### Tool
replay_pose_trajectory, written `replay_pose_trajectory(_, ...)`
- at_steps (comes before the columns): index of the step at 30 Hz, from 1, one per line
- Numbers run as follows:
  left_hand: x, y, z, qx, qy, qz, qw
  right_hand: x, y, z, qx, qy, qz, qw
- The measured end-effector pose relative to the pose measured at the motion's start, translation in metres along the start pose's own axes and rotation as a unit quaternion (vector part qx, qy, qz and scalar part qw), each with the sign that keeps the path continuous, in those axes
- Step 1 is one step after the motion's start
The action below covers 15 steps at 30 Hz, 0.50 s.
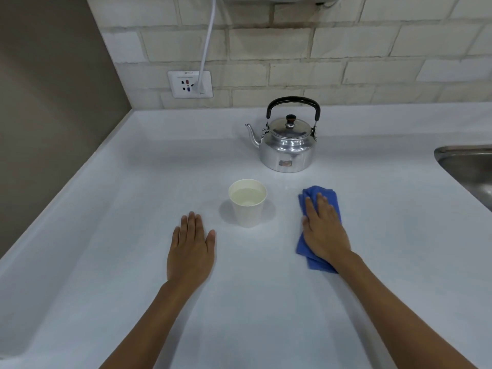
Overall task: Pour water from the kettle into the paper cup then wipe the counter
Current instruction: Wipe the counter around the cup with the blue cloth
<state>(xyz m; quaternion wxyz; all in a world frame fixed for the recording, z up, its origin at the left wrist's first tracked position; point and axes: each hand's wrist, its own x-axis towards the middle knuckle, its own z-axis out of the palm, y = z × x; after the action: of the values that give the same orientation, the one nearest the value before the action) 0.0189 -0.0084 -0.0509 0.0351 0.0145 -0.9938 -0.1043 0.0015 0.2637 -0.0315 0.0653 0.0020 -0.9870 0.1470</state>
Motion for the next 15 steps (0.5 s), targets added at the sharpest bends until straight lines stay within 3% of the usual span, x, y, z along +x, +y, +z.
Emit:
replay_pose_trajectory(3,0.000,-0.001,0.001,0.005,0.005,0.006,1.000,-0.008,-0.027,0.010,0.000,-0.013,-0.070,0.997)
replay_pose_trajectory(7,0.000,-0.004,0.002,0.001,0.009,0.012,1.000,-0.047,-0.010,0.012,0.053,-0.008,-0.150,0.987)
replay_pose_trajectory(15,0.000,-0.002,0.003,0.010,0.019,0.005,1.000,0.024,0.042,-0.008,0.024,-0.017,-0.066,0.997)
